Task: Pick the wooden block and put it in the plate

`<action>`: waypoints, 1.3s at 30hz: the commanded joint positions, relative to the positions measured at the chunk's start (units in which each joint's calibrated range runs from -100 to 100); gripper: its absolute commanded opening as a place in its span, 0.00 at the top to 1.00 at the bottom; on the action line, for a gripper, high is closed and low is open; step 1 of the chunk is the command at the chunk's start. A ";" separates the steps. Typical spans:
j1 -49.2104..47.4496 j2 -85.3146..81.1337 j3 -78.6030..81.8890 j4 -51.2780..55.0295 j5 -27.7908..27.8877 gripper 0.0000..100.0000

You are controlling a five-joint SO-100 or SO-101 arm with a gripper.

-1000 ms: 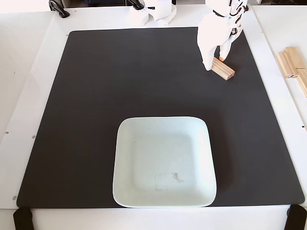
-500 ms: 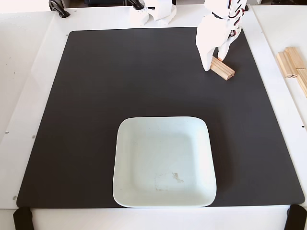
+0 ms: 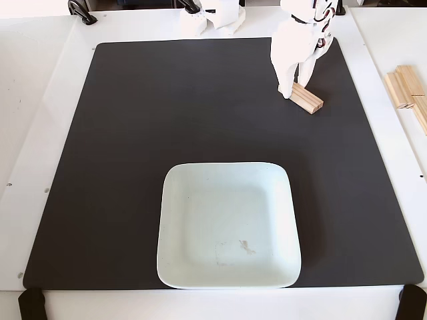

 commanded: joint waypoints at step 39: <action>42.30 13.93 -35.12 -29.03 -5.08 0.99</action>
